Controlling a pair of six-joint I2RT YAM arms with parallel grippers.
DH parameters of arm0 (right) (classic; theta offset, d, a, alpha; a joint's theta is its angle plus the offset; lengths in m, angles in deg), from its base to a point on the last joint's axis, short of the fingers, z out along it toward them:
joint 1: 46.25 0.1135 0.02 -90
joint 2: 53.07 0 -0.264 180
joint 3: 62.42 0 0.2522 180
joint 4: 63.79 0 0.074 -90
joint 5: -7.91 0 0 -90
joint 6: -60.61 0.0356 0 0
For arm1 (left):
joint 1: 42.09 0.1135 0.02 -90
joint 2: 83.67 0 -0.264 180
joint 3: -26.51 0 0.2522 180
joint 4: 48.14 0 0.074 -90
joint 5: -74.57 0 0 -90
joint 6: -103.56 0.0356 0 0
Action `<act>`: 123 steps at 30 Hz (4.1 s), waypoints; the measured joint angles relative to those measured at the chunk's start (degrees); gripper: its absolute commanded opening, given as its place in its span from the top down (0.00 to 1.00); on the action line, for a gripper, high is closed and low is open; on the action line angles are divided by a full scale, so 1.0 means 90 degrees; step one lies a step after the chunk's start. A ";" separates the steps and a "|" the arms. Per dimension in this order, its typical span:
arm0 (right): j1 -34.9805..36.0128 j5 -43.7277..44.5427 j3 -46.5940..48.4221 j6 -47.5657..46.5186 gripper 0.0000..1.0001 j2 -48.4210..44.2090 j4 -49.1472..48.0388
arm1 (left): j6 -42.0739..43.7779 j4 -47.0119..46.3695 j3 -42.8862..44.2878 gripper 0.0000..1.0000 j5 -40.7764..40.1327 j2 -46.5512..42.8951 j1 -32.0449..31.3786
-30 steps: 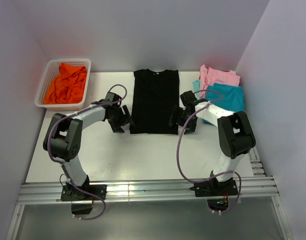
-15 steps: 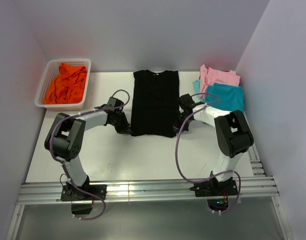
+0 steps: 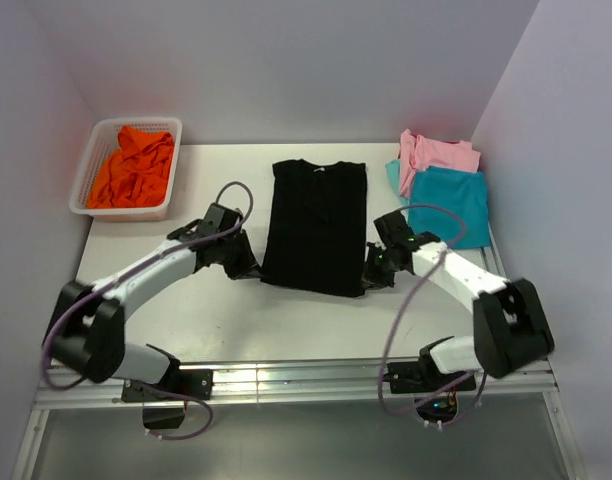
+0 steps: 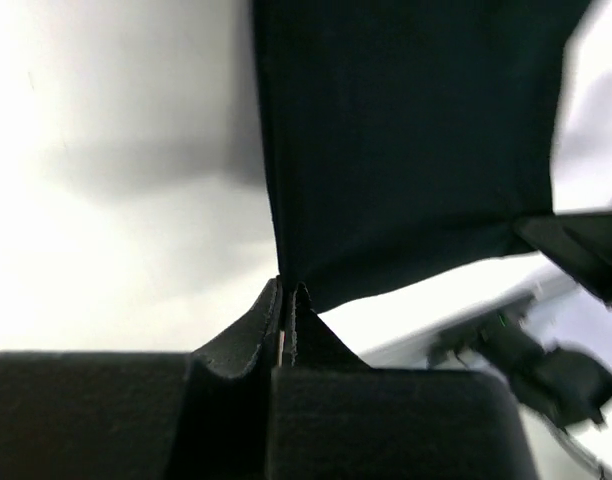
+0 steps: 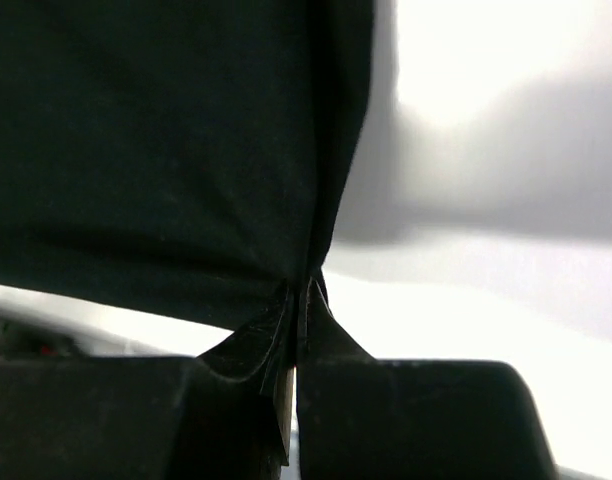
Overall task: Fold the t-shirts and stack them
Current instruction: Grab one side of the 2/3 rectangular tshirt with both arms, then fold the long partially folded tshirt into a neat square, then put the neatly folded tshirt into the corner of the board with the right arm
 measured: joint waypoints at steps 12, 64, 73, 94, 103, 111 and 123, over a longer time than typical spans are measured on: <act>0.0053 -0.0515 -0.0041 -0.0005 1.00 -0.3062 0.1889 | -0.0755 0.1763 -0.0104 1.00 -0.0172 -0.2803 -0.0301; -0.0872 0.0325 0.3747 -0.0532 0.00 0.2550 0.0935 | 0.0709 0.1192 0.3806 0.00 0.0136 0.1872 0.2130; -0.0855 0.0238 0.3854 -0.0493 0.00 0.3742 0.0580 | 0.0707 0.1443 0.2543 0.01 0.0121 0.0925 0.2135; -0.0855 -0.0182 0.5231 -0.0610 1.00 0.4932 0.0503 | 0.1149 0.1914 0.1977 0.01 -0.0211 -0.0364 0.2419; -0.0838 0.0629 0.6504 -0.0976 1.00 0.5326 0.1734 | 0.1134 0.1571 0.1042 0.01 -0.0155 -0.0782 0.2487; -0.1122 0.1688 0.8786 -0.1260 1.00 0.5673 0.3031 | 0.1078 0.1141 0.0085 0.01 -0.0029 -0.1311 0.2552; -0.2837 0.2137 0.9294 -0.1280 1.00 0.5571 0.3747 | 0.1154 0.0799 -0.0493 0.00 0.0175 -0.1467 0.2684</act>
